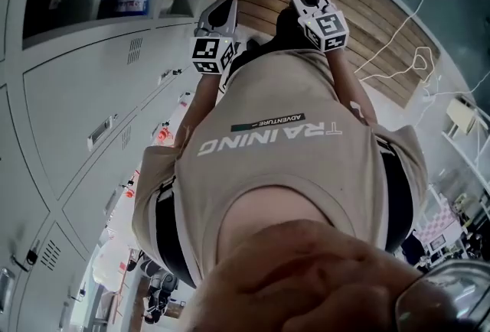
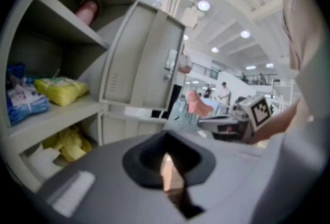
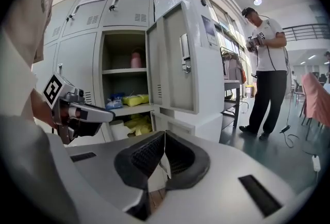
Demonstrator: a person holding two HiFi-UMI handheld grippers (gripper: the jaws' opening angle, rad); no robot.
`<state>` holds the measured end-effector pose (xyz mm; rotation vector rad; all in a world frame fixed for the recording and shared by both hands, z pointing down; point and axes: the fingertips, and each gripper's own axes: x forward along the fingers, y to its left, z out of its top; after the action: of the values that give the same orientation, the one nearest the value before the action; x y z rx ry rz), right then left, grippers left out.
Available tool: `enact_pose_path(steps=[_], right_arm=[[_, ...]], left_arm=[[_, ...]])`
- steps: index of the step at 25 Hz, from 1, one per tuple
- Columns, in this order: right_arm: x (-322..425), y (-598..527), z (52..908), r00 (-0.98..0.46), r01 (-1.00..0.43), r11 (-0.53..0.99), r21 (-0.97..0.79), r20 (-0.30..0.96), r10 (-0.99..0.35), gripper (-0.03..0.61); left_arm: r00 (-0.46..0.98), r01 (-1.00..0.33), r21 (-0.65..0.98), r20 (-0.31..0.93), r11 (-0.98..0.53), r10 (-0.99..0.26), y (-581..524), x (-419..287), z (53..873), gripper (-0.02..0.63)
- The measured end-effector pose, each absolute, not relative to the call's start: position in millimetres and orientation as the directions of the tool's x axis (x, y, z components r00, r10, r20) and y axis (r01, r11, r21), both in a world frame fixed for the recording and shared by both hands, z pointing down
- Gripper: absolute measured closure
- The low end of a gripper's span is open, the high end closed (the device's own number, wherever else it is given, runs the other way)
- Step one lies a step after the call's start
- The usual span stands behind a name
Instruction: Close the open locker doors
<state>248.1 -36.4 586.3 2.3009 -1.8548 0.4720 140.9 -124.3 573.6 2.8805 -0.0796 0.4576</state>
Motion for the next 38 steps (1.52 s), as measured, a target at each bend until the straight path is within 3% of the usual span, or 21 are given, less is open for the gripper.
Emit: enact_pose_path(steps=[9,13,19,25,38], right_arm=[[329.7,-70.2,578.4,0.004,-0.99,-0.044,-0.133,0.287,-0.958,0.563],[360.0,-84.7,564.2,-0.111,-0.993,0.093,-0.078,0.269,-0.957,0.563],[379.7,-106.9,540.6,-0.353,-0.935,0.348,-0.068,0.255,-0.9,0.563],[385.6,-116.4,496.3,-0.523,-0.848,0.527,-0.046,0.228,-0.821,0.563],[389.2,-136.8,464.2,-0.555,-0.822,0.57,-0.021,0.258,-0.791,0.563]], left_arm=[[0.933,-0.245,0.182,0.312,-0.952,-0.181,-141.8,219.8,557.5,0.614],[0.91,-0.336,0.177,0.314,-0.925,-0.27,-143.7,252.7,543.7,0.614],[0.817,-0.526,0.163,0.369,-0.835,-0.443,-142.4,276.1,538.1,0.614],[0.734,-0.663,0.174,0.343,-0.728,-0.586,-143.4,278.3,491.4,0.614],[0.68,-0.73,0.234,0.342,-0.642,-0.649,-118.1,237.5,469.9,0.614]])
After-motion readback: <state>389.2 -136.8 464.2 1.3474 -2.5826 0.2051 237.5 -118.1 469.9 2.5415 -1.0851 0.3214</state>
